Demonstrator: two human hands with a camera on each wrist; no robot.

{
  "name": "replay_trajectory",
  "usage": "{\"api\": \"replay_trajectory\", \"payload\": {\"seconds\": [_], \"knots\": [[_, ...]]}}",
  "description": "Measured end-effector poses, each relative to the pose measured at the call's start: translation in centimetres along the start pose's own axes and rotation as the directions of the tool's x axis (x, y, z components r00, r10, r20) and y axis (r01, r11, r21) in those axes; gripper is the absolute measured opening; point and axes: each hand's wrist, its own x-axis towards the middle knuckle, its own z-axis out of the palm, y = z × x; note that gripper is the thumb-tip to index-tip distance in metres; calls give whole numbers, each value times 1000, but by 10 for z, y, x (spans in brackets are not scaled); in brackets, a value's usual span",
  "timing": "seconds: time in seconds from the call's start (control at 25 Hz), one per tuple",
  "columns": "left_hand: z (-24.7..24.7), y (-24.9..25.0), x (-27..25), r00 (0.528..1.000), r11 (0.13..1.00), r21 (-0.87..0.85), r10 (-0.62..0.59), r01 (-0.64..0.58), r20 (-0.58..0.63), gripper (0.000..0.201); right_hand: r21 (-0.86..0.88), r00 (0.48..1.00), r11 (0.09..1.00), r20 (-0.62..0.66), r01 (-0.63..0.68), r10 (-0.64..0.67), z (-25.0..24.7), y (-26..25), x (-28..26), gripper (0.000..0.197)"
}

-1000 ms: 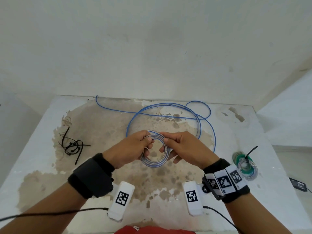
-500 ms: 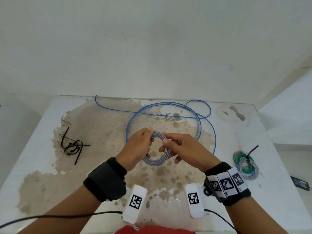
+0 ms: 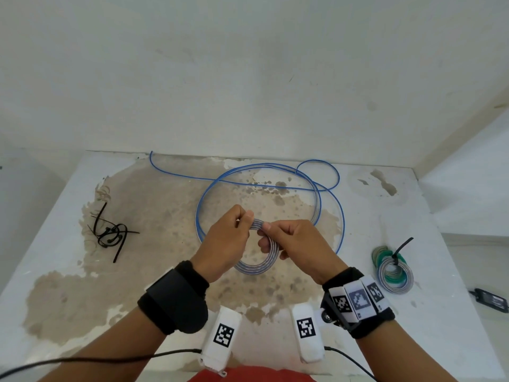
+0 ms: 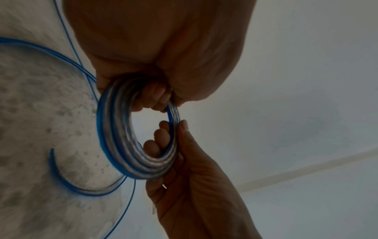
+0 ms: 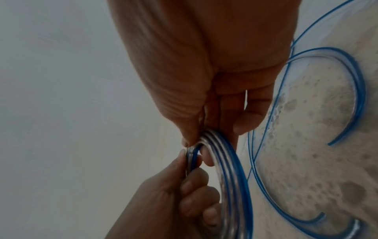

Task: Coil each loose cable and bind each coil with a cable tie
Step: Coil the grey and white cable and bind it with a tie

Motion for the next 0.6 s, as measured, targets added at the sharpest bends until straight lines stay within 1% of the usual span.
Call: {"api": "replay_trajectory", "payload": {"seconds": [0.08,0.16,0.2,0.32,0.4,0.48,0.6], "knots": [[6,3,0,1000,1000,13,-3,3,-16,33,16,1000,1000,20,-18,18,-6,2,-1,30],[11,5,-2,1000,999,52,-2,3,-11,32,39,995,998,86,-52,49,-10,1,-2,31],[14,7,-3,1000,997,71,-4,4,-4,32,32,993,998,106,-46,43,-13,1,-2,31],[22,12,-4,1000,996,84,-3,4,-6,31,-1,996,999,79,36,-36,-18,4,-2,29],[28,14,-3,999,998,60,19,-18,-25,24,17,997,999,54,52,-53,-23,7,-4,27],[35,16,-3,998,997,51,61,-59,-30,17,45,997,997,55,58,-60,-30,11,-6,28],[47,18,-3,994,995,25,101,-100,-42,20,49,996,996,36,78,-80,-38,18,-6,28]]}}
